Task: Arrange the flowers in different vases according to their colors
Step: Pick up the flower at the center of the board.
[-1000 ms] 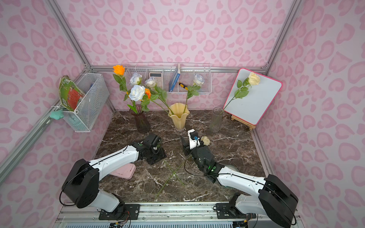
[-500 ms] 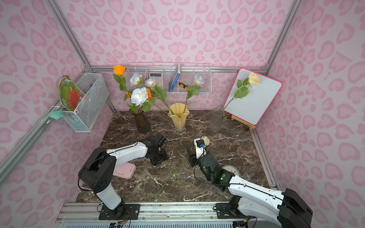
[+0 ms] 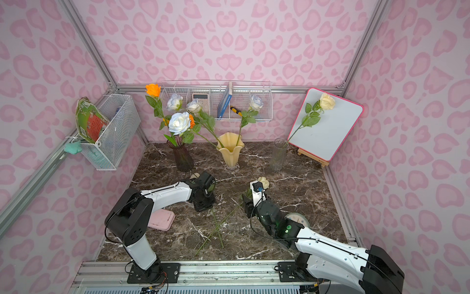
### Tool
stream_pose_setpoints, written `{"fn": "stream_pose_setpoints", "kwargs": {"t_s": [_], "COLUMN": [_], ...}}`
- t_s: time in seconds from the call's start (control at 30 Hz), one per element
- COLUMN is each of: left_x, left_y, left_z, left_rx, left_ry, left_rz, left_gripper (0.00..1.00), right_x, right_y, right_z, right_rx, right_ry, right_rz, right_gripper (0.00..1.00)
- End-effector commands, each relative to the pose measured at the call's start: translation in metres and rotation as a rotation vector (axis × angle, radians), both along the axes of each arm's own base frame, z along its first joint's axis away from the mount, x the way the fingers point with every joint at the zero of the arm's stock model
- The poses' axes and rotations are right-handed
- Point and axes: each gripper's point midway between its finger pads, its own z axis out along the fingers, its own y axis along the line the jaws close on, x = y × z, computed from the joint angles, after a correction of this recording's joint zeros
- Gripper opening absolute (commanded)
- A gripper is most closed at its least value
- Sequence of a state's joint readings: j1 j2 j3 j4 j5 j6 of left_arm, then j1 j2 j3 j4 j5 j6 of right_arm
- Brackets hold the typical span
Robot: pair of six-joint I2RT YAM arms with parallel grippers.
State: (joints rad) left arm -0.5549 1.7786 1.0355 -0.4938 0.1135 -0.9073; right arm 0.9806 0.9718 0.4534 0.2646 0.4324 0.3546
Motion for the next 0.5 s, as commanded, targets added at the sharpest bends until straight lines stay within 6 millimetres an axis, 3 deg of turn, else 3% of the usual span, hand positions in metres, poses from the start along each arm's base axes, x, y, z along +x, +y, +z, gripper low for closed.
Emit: {"fn": "stream_pose_setpoints", "kwargs": {"t_s": [0.0, 0.1, 0.33, 0.47], "left_x": [-0.01, -0.005, 0.015, 0.024], "left_y": [0.01, 0.007, -0.003, -0.01], "left_z": [-0.002, 0.027, 0.122, 0.157], "left_rx": [0.064, 0.097, 0.169, 0.208], "left_ry": [0.019, -0.057, -0.359, -0.5], "left_rz": [-0.036, -0.071, -0.14, -0.17], "left_gripper": [0.0, 0.0, 0.0, 0.0], "right_x": [-0.001, -0.001, 0.0, 0.001], "right_y": [-0.001, -0.003, -0.001, -0.001], "right_z": [-0.005, -0.008, -0.026, -0.033], "right_rx": [0.01, 0.011, -0.002, -0.007], "right_ry": [0.023, 0.023, 0.045, 0.06], "right_rz": [-0.006, -0.016, -0.017, -0.027], "right_gripper": [0.56, 0.56, 0.55, 0.55]}}
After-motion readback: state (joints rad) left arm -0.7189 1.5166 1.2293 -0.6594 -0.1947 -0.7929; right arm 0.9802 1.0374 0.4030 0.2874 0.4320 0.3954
